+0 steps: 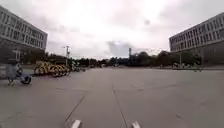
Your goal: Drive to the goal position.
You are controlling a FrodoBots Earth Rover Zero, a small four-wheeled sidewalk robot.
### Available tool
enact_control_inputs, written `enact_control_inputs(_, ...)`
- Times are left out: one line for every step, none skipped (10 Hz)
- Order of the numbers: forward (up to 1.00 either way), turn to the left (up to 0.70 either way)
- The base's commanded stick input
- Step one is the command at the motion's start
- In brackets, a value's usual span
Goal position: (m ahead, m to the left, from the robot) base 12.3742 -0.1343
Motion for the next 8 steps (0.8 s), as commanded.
enact_control_inputs(1.00, 0.00)
enact_control_inputs(1.00, 0.00)
enact_control_inputs(1.00, 0.00)
enact_control_inputs(1.00, 0.00)
enact_control_inputs(1.00, 0.00)
enact_control_inputs(1.00, 0.00)
enact_control_inputs(1.00, 0.00)
enact_control_inputs(1.00, 0.00)
